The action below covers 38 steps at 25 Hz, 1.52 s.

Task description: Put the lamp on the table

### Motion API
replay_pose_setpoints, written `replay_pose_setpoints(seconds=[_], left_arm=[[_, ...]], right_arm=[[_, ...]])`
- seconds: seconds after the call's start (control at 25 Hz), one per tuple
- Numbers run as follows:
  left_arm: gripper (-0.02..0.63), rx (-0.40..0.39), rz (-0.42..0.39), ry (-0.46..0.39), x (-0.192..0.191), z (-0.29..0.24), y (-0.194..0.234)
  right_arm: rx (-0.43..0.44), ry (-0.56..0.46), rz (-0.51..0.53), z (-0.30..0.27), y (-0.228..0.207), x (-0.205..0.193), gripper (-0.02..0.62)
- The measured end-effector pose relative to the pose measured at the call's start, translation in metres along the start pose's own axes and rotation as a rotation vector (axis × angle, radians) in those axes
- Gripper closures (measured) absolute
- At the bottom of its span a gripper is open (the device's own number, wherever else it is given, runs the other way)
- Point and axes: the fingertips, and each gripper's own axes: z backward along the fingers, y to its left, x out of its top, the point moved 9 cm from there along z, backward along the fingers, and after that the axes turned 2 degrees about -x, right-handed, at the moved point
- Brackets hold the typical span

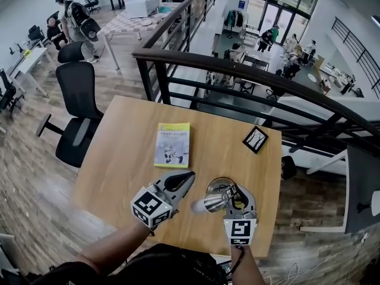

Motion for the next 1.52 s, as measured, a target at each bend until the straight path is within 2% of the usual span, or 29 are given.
replay_pose_setpoints(seconds=[0.12,0.64,0.88,1.08,1.28,1.52], left_arm=[[0.598,-0.011,-0.009,-0.007,0.005,0.011,-0.006],[0.598,-0.065,-0.037,-0.090,0.030,0.075,-0.040],[0.598,-0.099,-0.040,-0.123,0.036,0.092,-0.058],[0.598,-0.112,-0.057,-0.146,0.042,0.098,-0.078],[0.598,-0.080,-0.059,-0.174,0.048,0.107,-0.100],[0.598,-0.032,-0.066,-0.186,0.045,0.121,-0.161]], right_arm=[[-0.012,0.002,0.016,0.008,0.004,0.004,0.532],[-0.115,-0.023,-0.053,0.078,0.028,0.022,0.522],[-0.168,-0.076,-0.061,0.120,0.026,0.041,0.558],[-0.138,-0.143,-0.051,0.149,0.027,0.064,0.578],[-0.080,-0.208,-0.044,0.173,0.028,0.083,0.578],[0.002,-0.258,-0.072,0.224,0.028,0.081,0.578]])
